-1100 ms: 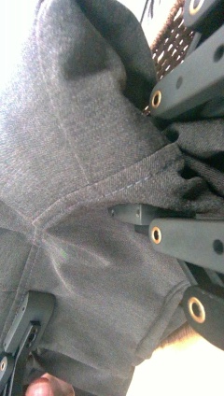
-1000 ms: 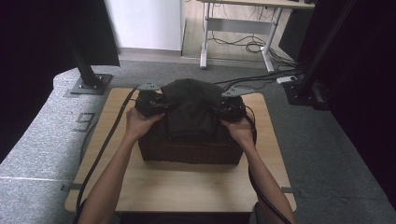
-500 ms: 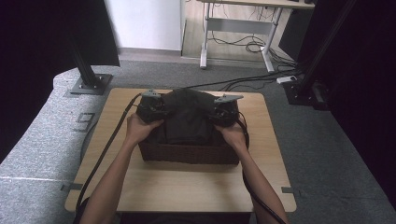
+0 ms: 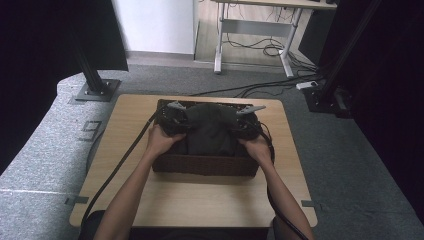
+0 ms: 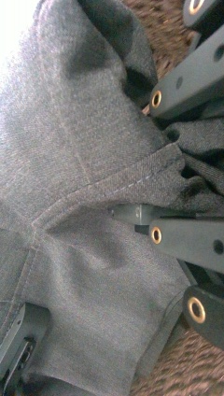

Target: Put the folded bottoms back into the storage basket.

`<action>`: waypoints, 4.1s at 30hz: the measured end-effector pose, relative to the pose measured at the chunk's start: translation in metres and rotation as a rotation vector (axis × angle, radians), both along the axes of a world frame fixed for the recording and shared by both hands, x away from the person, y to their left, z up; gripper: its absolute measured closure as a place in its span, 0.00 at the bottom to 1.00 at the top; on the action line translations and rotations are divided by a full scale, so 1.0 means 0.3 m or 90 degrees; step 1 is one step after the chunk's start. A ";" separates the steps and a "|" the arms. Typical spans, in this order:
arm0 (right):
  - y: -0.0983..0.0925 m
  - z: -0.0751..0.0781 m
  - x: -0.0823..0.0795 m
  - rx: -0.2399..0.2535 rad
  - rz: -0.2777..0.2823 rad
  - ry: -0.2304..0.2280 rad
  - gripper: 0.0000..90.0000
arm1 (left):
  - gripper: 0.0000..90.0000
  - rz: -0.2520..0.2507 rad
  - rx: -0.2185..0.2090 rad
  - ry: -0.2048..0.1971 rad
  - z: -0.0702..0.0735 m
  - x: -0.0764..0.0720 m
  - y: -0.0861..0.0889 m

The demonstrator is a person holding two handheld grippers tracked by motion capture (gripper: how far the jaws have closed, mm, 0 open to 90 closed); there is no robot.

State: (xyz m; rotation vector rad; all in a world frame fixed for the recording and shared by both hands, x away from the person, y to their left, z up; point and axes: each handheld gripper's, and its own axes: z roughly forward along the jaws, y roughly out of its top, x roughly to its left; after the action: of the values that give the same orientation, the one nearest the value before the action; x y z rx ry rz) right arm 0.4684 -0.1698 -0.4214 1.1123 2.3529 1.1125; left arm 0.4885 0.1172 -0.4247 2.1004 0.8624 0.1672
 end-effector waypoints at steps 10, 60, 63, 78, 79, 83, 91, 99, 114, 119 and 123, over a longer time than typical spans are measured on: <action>0.070 -0.030 0.029 -0.011 0.009 0.031 0.76 | 0.74 0.020 0.058 0.020 -0.008 0.003 0.057; -0.041 0.025 -0.048 -0.043 -0.030 -0.008 0.03 | 0.08 0.082 0.084 -0.040 0.078 -0.122 0.177; -0.050 0.030 -0.064 -0.042 -0.024 -0.014 0.01 | 0.04 0.087 0.077 -0.041 0.080 -0.138 0.188; -0.079 0.058 -0.143 -0.014 -0.006 -0.023 0.00 | 0.00 0.079 0.086 -0.073 0.089 -0.220 0.237; -0.081 0.060 -0.148 -0.012 -0.005 -0.027 0.00 | 0.00 0.080 0.088 -0.075 0.088 -0.224 0.242; -0.087 0.064 -0.169 -0.005 -0.001 -0.035 0.00 | 0.00 0.081 0.082 -0.077 0.085 -0.238 0.263; -0.104 0.048 -0.207 0.002 0.007 -0.033 0.00 | 0.00 0.081 0.078 -0.088 0.074 -0.280 0.298; -0.150 0.029 -0.242 0.000 0.001 -0.035 0.00 | 0.00 0.086 0.073 -0.102 0.064 -0.323 0.329; -0.246 0.003 -0.325 0.015 -0.023 -0.042 0.00 | 0.00 0.095 0.054 -0.101 0.035 -0.395 0.394; -0.271 -0.018 -0.352 0.018 -0.030 -0.040 0.00 | 0.00 0.100 0.054 -0.098 0.014 -0.416 0.414; -0.283 -0.047 -0.366 0.015 -0.032 -0.036 0.00 | 0.00 0.104 0.052 -0.093 -0.016 -0.428 0.428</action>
State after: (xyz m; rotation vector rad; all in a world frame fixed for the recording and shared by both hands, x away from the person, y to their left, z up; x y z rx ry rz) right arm 0.3586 -0.2547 -0.4353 1.1267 2.2625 1.1420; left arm 0.3601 0.2456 -0.4297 2.0629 0.9525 0.4441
